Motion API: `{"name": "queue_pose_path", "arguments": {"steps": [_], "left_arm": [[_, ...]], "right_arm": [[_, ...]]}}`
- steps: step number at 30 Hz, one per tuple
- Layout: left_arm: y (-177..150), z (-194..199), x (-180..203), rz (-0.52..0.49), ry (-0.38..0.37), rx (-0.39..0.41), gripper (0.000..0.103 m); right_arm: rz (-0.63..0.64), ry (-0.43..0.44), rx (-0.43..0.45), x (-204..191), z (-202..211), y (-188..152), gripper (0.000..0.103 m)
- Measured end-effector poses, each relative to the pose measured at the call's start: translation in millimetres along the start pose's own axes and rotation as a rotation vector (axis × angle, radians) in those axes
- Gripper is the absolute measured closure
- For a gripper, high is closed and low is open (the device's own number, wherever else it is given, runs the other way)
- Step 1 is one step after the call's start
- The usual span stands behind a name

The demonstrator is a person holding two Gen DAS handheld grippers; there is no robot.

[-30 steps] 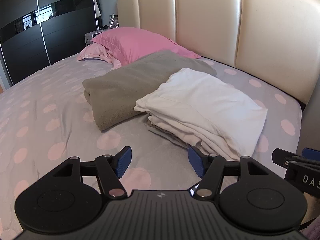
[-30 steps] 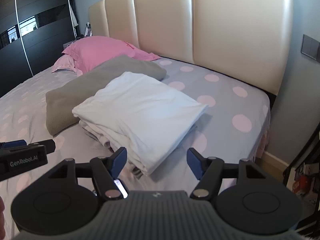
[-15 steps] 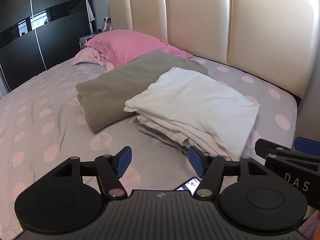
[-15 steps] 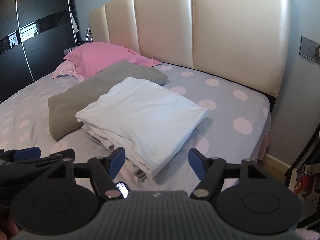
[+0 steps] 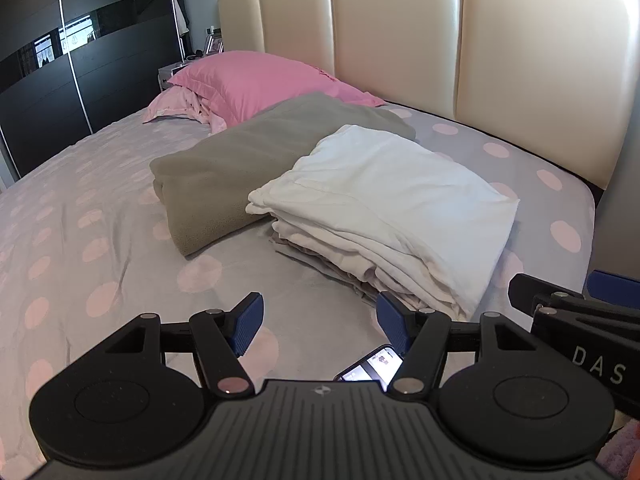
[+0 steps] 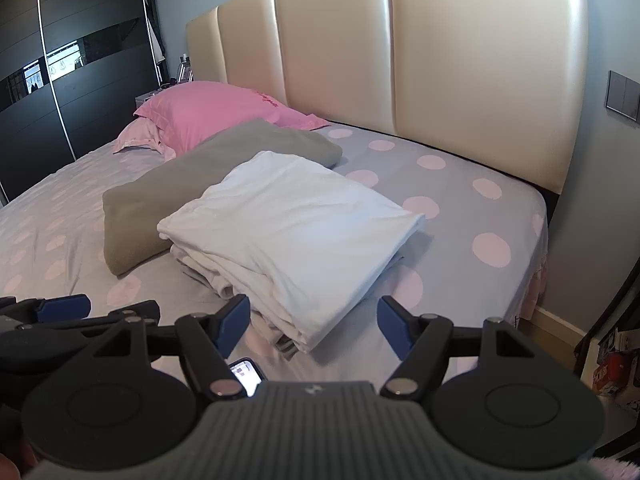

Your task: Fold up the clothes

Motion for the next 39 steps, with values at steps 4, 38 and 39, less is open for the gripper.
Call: {"name": "queue_pose_path", "arguments": {"steps": [4, 38, 39], "left_arm": [[-0.9, 0.2, -1.1, 0.012, -0.004, -0.004, 0.042], [-2.6, -2.7, -4.8, 0.040, -0.009, -0.014, 0.042], [-3.0, -2.8, -4.6, 0.040, -0.010, -0.014, 0.042]], "right_arm": [[0.007, 0.007, 0.003, -1.6, 1.9, -0.3, 0.030], [0.026, 0.009, -0.003, -6.7, 1.4, -2.5, 0.030], [0.026, 0.009, -0.003, -6.6, 1.5, -2.6, 0.030]]}}
Point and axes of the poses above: each gripper's, at about its wrist camera, not at the fingertips, and z roughly against the way its jaws point, x to its right, y to its top, the point moved 6 cm from there along -z, roughly the way its jaws point, and after that the axes turned 8 degrees about -y, right-handed, at the moved point
